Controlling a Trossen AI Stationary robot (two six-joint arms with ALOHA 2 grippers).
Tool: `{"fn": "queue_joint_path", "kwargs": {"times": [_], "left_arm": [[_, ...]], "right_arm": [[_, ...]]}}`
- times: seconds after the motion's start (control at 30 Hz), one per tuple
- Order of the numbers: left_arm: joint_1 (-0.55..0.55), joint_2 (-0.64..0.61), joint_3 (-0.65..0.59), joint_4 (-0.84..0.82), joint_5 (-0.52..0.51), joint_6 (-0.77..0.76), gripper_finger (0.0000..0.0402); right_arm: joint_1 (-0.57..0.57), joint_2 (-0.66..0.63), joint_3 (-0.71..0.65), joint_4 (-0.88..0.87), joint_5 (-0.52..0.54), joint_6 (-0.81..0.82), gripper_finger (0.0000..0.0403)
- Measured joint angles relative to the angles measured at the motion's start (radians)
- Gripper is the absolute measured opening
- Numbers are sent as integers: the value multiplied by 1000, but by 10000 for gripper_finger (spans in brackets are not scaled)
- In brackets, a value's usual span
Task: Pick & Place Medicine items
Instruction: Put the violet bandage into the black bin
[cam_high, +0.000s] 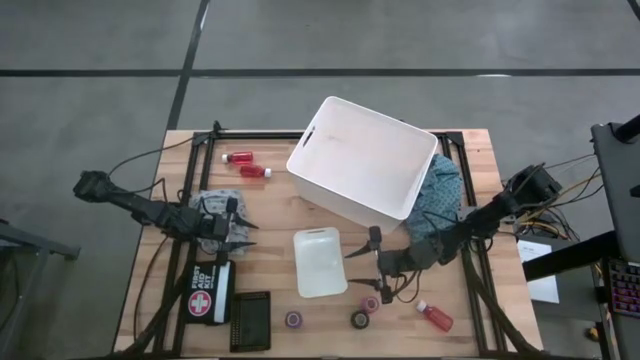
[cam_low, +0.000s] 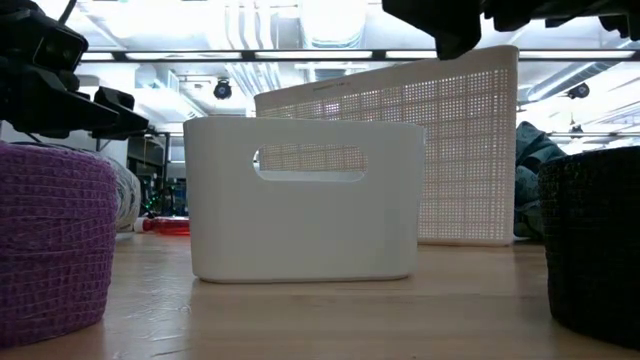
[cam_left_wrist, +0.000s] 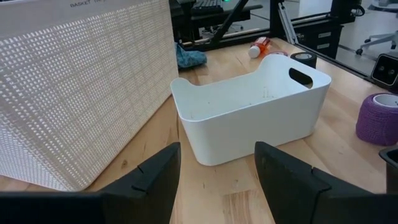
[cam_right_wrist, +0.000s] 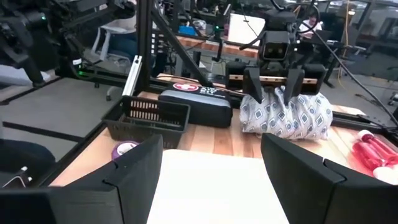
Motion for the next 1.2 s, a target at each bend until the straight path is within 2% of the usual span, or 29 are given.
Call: {"fn": "queue_joint_path", "kwargs": {"times": [0.07,0.1,0.2,0.3,0.37,0.43,0.7,1.2], "left_arm": [[0,0,0,0,0,1,209],[0,0,0,0,0,1,209],[0,0,0,0,0,1,209],[0,0,0,0,0,1,209],[0,0,0,0,0,1,209],[0,0,0,1,0,1,209],[0,0,0,0,0,1,209],[0,0,0,0,0,-2,209]], "right_arm": [[0,0,0,2,5,1,270],[0,1,2,15,39,34,270],[-4,5,29,20,304,161,270],[-8,6,42,14,562,176,270],[-8,5,52,16,663,131,270],[-7,5,57,16,710,63,270],[-7,5,82,14,701,-191,270],[-7,5,84,15,700,-191,270]]}}
